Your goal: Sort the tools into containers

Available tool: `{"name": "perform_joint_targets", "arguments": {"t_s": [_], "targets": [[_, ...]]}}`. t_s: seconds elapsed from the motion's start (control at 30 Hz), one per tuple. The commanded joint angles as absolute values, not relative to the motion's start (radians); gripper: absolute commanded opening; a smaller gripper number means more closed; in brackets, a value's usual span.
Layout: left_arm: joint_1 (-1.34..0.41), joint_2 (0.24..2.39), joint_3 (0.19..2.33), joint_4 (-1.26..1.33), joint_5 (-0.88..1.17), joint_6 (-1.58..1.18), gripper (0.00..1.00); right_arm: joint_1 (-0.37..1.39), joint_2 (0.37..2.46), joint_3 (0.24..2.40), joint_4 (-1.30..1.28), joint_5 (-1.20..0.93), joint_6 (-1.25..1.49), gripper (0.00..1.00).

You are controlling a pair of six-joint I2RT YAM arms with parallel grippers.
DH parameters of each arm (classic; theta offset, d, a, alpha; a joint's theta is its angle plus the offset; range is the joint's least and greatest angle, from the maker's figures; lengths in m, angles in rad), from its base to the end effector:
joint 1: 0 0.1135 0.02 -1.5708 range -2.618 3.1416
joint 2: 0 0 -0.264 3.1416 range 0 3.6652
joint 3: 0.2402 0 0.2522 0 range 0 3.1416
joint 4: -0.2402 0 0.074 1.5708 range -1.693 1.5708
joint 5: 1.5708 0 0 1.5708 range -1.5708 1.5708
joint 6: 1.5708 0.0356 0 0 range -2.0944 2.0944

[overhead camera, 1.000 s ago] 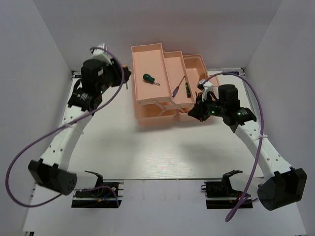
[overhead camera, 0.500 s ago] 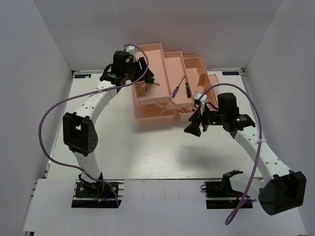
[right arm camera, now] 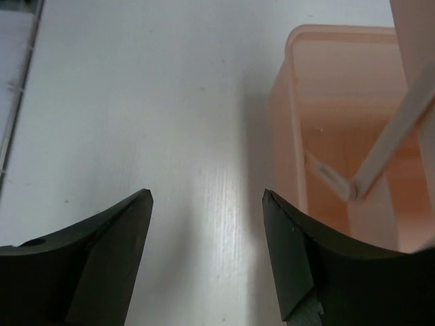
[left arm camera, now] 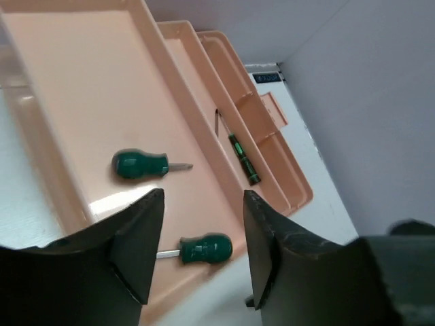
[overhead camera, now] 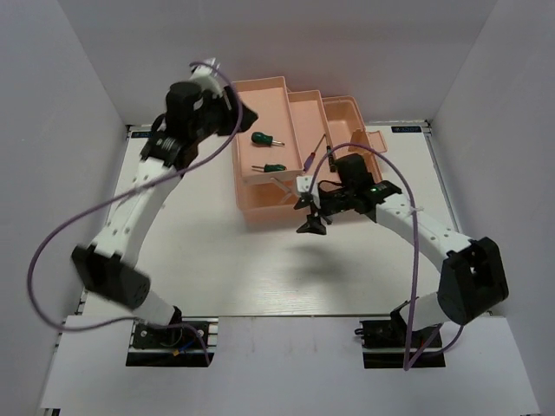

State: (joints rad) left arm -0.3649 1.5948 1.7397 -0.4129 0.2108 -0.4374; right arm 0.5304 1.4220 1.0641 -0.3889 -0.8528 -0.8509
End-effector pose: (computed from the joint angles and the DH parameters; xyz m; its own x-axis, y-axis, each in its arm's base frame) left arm 0.3383 -0.1372 0.4433 -0.4517 -0.2708 -0.8501 0.3821 0.8023 -0.4587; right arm 0.2476 0.1763 0.2788 0.2224 -0.4430 -0.8685 -0.9743 -0.0685 -0.2145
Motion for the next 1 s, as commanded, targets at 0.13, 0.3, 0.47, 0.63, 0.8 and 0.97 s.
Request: {"name": "perform_joint_targets", "arguments": {"t_s": [0.13, 0.3, 0.47, 0.63, 0.8, 0.97], "targets": [[-0.359, 0.964, 1.151, -0.526, -0.073, -0.466, 0.62, 0.71, 1.534, 1.16, -0.273, -0.511, -0.945, 0.71], [-0.359, 0.646, 0.765, -0.693, -0.236, -0.747, 0.68, 0.817, 1.617, 1.175, -0.167, -0.299, -0.919, 0.69], [-0.359, 0.447, 0.574, -0.741, -0.209, -0.87, 0.69, 0.911, 1.695, 1.167, 0.029, -0.014, -0.962, 0.69], [-0.359, 0.471, 0.523, -0.69, -0.172, -0.881, 0.71, 0.956, 1.779, 1.181, 0.112, 0.106, -1.023, 0.69], [-0.359, 0.528, 0.459, -0.563, -0.091, -0.881, 0.71, 0.965, 1.801, 1.19, 0.117, 0.115, -1.045, 0.69], [-0.359, 0.613, 0.336, -0.369, -0.009, -0.919, 0.71, 0.947, 1.883, 1.31, -0.035, 0.091, -1.006, 0.56]]}}
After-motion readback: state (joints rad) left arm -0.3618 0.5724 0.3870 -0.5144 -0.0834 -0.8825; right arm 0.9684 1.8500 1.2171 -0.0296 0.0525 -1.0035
